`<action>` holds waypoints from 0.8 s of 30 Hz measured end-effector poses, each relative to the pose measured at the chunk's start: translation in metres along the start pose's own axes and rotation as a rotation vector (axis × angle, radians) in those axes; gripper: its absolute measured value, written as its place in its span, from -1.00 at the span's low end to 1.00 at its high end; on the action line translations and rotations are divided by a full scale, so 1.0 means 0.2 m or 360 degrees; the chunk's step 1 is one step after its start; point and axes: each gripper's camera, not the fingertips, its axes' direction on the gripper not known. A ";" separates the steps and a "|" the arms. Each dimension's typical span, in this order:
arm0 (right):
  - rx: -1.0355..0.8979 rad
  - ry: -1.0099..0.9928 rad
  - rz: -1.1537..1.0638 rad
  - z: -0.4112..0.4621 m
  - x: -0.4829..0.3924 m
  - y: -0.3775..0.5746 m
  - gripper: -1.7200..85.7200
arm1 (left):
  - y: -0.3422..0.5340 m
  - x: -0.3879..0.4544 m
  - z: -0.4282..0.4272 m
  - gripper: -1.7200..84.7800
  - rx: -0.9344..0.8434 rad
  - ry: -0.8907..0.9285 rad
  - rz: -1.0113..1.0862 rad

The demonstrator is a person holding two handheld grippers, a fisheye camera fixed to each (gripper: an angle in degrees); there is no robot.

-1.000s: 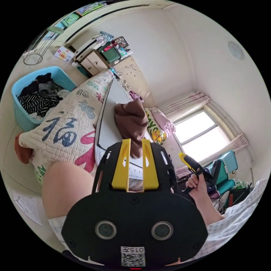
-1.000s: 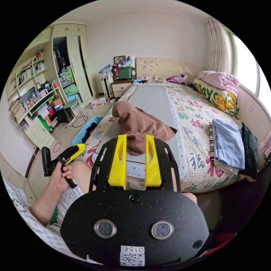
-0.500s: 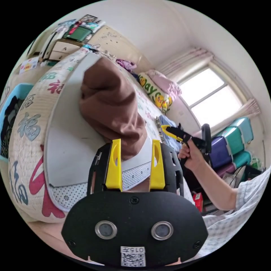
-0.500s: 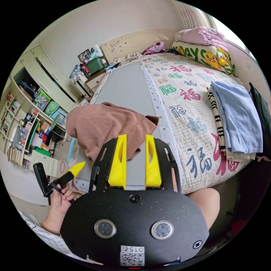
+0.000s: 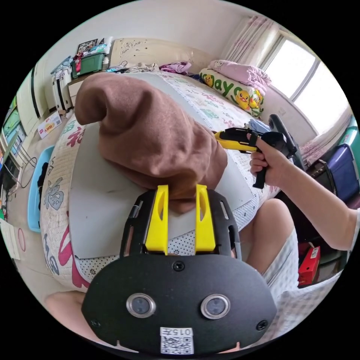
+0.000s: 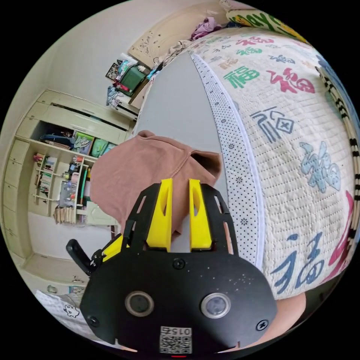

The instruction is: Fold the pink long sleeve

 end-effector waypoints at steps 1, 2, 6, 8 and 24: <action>-0.0020 -0.0027 0.0012 0.00 0.02 -0.01 -0.85 | -0.02 -0.01 0.00 -0.74 -0.0017 -0.0001 -0.0015; -0.0049 -0.0073 0.0024 -0.01 0.05 -0.01 -0.91 | -0.04 -0.02 0.01 -0.77 -0.0052 0.0006 -0.0026; 0.0042 -0.0127 -0.0059 -0.22 0.04 0.03 -0.96 | -0.07 -0.10 -0.11 -0.83 -0.0029 0.0099 -0.0140; 0.0175 -0.0260 -0.0148 -0.39 0.00 0.06 -0.97 | -0.06 -0.09 -0.25 -0.84 0.0113 0.0177 -0.0124; -0.0112 -0.0313 -0.1380 -0.39 -1.06 1.23 -0.97 | 0.74 -0.88 -0.79 -0.81 0.0522 0.0720 -0.0552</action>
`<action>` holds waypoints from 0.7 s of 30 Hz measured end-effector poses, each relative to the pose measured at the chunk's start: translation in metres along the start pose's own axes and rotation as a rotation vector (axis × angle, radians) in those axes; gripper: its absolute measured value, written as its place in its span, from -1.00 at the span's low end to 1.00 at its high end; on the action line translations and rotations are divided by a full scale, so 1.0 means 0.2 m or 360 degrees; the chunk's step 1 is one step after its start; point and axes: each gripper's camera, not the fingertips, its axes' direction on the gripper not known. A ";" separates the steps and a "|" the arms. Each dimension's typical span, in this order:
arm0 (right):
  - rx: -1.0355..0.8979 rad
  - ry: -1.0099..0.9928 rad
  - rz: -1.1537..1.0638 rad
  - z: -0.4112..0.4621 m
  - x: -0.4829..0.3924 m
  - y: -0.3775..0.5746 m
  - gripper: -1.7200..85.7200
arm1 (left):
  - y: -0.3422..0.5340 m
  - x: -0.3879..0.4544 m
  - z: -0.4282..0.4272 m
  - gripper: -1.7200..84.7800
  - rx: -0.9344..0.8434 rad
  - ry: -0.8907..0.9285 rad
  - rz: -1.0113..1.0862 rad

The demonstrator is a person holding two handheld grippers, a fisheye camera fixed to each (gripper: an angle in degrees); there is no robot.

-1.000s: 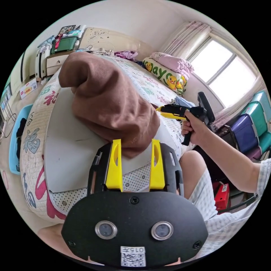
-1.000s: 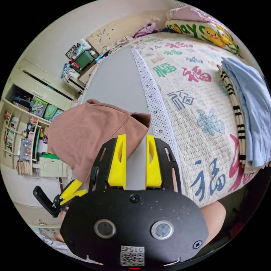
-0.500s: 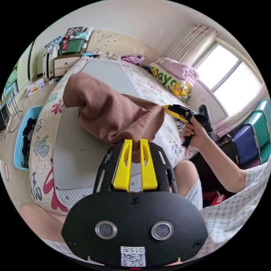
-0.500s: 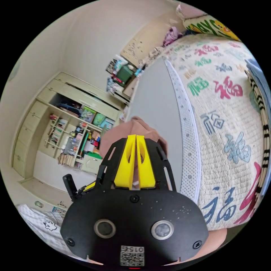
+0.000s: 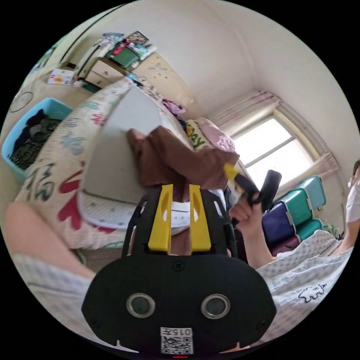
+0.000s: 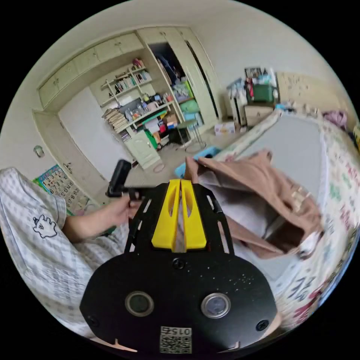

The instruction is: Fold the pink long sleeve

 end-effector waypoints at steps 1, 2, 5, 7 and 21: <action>-0.0063 -0.0030 0.0056 0.09 0.00 0.06 -0.97 | 0.01 -0.04 -0.07 -0.81 0.0007 -0.0023 -0.0023; -0.0158 -0.0040 0.0153 0.23 0.00 0.18 -0.97 | 0.02 -0.12 -0.19 -0.86 0.0030 -0.0039 -0.0061; -0.0351 0.0154 0.0279 0.42 -0.03 0.38 -0.97 | 0.04 -0.20 -0.37 -0.95 0.0074 -0.0075 -0.0292; -0.0411 0.0165 0.0303 0.43 -0.05 0.42 -0.97 | 0.00 -0.15 -0.41 -0.96 0.0039 0.0008 -0.0318; -0.0240 0.0244 0.0599 0.24 0.00 0.56 -0.97 | -0.38 1.30 -1.07 -0.97 0.0609 0.0009 0.0346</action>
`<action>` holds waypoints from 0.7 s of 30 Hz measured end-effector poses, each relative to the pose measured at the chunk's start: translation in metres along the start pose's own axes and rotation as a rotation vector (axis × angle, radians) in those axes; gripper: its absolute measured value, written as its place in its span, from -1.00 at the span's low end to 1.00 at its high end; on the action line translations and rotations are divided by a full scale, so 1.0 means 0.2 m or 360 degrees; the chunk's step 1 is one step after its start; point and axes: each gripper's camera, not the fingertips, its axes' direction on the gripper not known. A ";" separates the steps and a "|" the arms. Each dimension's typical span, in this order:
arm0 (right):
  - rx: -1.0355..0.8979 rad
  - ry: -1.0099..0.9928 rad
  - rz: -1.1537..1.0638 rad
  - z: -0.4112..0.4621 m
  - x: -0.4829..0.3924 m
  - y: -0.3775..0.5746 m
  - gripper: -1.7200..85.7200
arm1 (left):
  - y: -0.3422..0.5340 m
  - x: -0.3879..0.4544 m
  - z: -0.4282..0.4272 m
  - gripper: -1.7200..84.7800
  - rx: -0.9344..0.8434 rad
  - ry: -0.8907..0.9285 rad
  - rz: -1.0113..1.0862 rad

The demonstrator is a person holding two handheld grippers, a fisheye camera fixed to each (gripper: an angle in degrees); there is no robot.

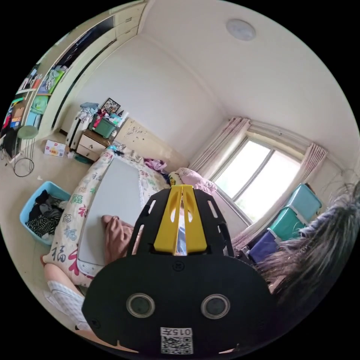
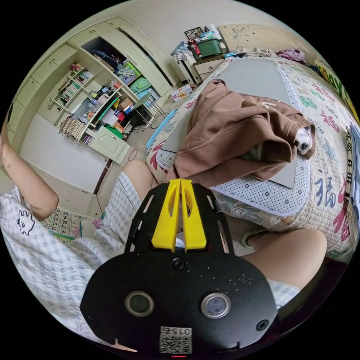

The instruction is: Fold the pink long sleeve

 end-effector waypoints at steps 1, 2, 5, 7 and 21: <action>0.0002 0.0000 0.0013 0.00 0.01 0.00 -0.97 | 0.00 -0.02 -0.01 -0.98 0.0000 0.0026 -0.0021; 0.0002 0.0005 0.0028 0.00 0.02 0.00 -0.97 | 0.00 -0.06 -0.02 -0.98 -0.0028 0.0081 -0.0038; 0.0003 0.0044 0.0046 -0.01 0.05 0.00 -0.97 | 0.03 -0.07 -0.14 -0.98 0.0147 -0.0013 -0.0010; -0.0006 0.0043 0.0060 0.00 0.07 -0.01 -0.98 | 0.03 -0.09 -0.15 -0.98 0.0155 -0.0051 -0.0019; -0.0038 0.0019 0.0153 0.07 0.11 -0.07 -0.97 | 0.05 -0.20 -0.26 -0.98 0.0106 0.0053 -0.0066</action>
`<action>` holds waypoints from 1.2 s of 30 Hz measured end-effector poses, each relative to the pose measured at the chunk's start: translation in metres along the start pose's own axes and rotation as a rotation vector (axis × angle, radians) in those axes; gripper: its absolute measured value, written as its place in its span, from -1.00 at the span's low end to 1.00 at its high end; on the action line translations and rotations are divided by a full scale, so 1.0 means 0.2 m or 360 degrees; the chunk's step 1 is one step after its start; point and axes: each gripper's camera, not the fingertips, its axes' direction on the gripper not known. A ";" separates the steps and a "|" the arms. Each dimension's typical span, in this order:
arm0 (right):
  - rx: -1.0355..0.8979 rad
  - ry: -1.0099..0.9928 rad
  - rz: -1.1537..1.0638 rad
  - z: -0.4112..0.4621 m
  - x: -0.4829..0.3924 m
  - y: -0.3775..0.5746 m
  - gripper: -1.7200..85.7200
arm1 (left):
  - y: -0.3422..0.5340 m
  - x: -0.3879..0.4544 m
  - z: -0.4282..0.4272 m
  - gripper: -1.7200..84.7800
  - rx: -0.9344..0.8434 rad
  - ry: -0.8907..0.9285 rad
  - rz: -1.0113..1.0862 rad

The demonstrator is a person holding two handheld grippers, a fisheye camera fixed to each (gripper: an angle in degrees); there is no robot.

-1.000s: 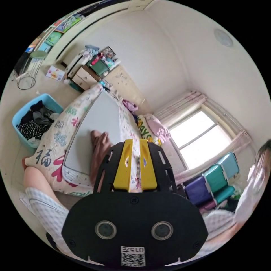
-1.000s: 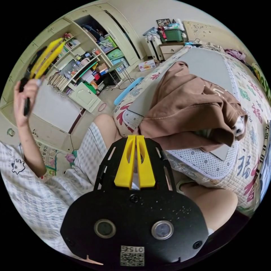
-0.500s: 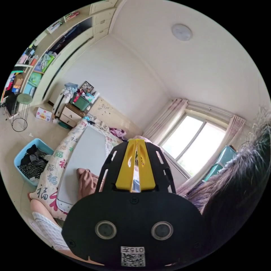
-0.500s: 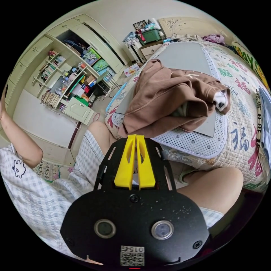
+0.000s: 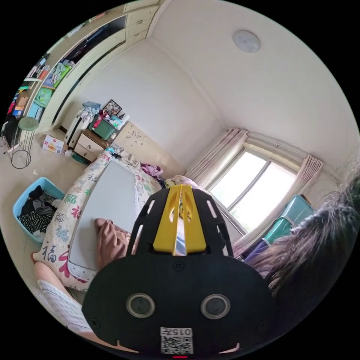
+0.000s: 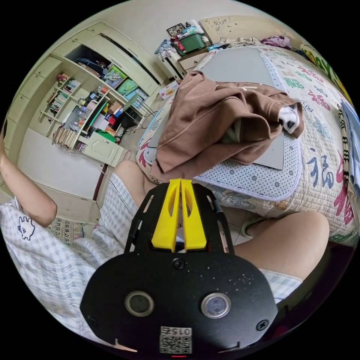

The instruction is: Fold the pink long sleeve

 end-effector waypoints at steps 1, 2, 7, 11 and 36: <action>-0.0003 -0.0001 0.0005 0.00 0.00 0.00 -0.97 | 0.01 -0.01 -0.03 -0.98 0.0027 0.0014 -0.0001; -0.0004 -0.0005 0.0008 0.00 -0.01 -0.01 -0.97 | 0.02 -0.02 -0.09 -0.98 0.0088 0.0049 0.0014; -0.0022 0.0011 0.0013 0.02 -0.02 -0.04 -0.97 | 0.04 -0.07 -0.15 -0.98 0.0121 -0.0027 -0.0003; -0.0001 -0.0036 0.0046 0.02 -0.03 -0.06 -0.97 | 0.15 -0.24 -0.10 -0.98 0.0081 -0.0099 -0.0195; 0.0356 0.0009 0.0110 -0.29 -0.07 -0.27 -0.96 | 0.34 -0.14 0.00 -0.97 0.0121 -0.0171 0.0334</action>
